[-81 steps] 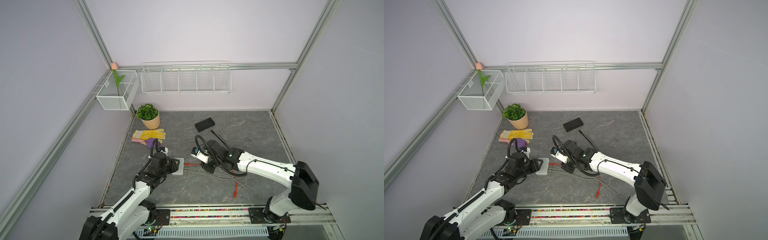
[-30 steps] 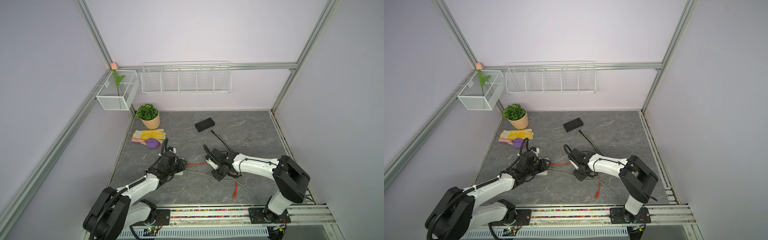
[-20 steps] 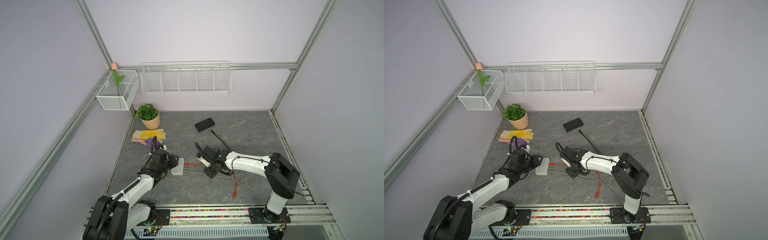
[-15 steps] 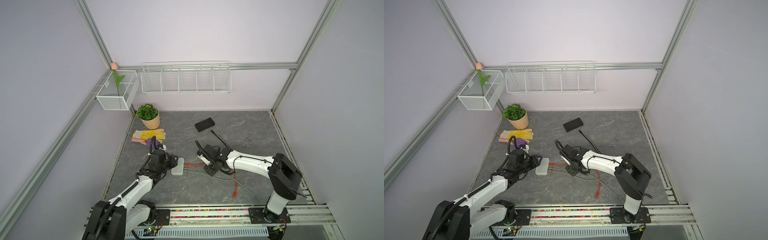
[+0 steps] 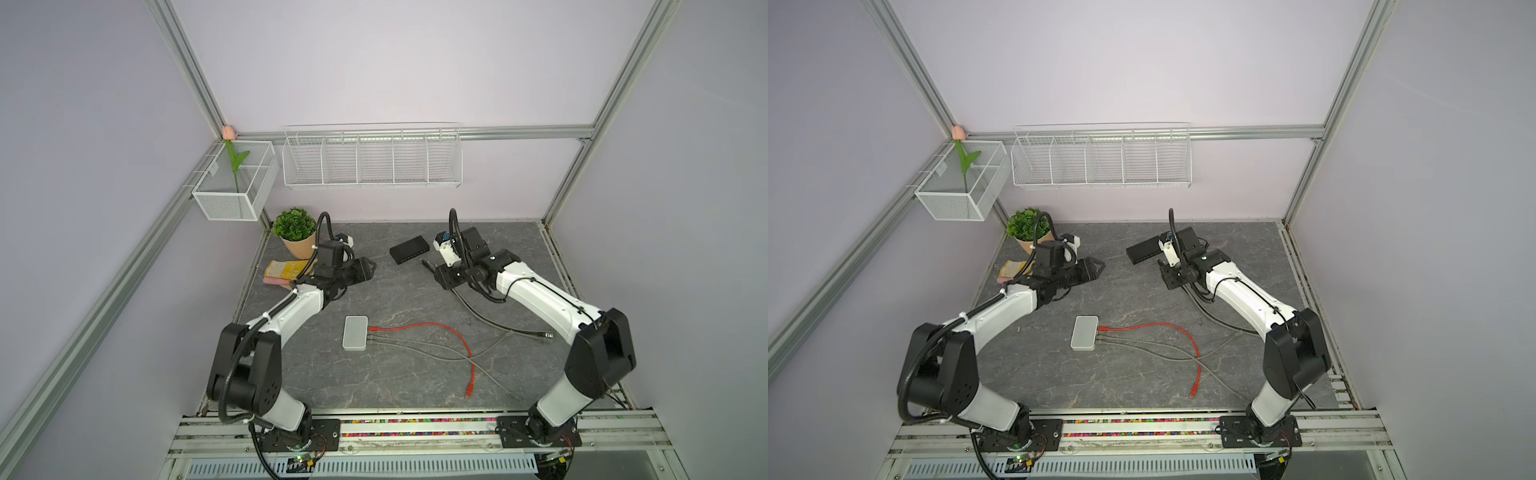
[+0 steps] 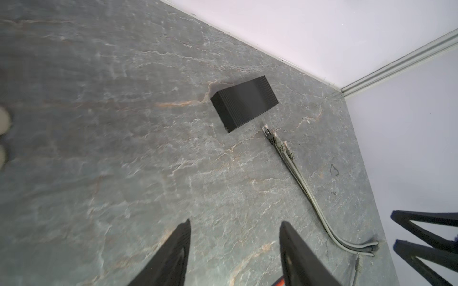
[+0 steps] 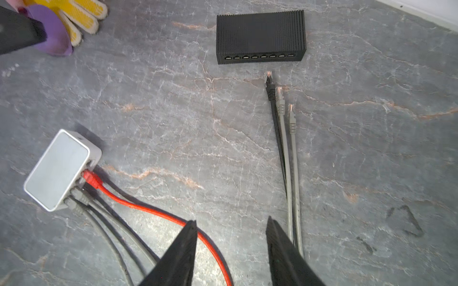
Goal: Insert the plug into the switch port
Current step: 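Move both grippers toward the black switch farther from the robot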
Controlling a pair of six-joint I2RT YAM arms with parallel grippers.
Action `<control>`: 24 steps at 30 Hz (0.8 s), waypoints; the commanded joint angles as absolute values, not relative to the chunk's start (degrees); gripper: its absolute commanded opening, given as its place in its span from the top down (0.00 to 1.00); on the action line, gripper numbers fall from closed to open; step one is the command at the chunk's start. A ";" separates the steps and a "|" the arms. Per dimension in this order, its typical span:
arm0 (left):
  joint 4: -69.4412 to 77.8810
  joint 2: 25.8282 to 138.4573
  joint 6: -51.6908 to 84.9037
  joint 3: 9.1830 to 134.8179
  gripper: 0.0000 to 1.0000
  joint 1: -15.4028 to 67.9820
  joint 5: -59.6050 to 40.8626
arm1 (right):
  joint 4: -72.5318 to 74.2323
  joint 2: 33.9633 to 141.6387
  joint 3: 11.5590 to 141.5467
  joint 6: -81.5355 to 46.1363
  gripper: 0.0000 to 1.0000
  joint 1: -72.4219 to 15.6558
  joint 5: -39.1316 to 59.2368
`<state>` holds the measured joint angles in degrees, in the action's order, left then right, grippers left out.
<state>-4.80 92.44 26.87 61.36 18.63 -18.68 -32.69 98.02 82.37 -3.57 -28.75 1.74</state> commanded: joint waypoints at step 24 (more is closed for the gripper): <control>-21.30 135.63 19.67 112.06 0.40 18.28 -27.23 | -7.94 146.28 122.47 -31.82 0.37 -14.37 30.32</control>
<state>-17.15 132.94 21.19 107.87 18.48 -25.85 -8.93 143.65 117.51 -27.49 -14.48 27.07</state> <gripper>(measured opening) 0.594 0.580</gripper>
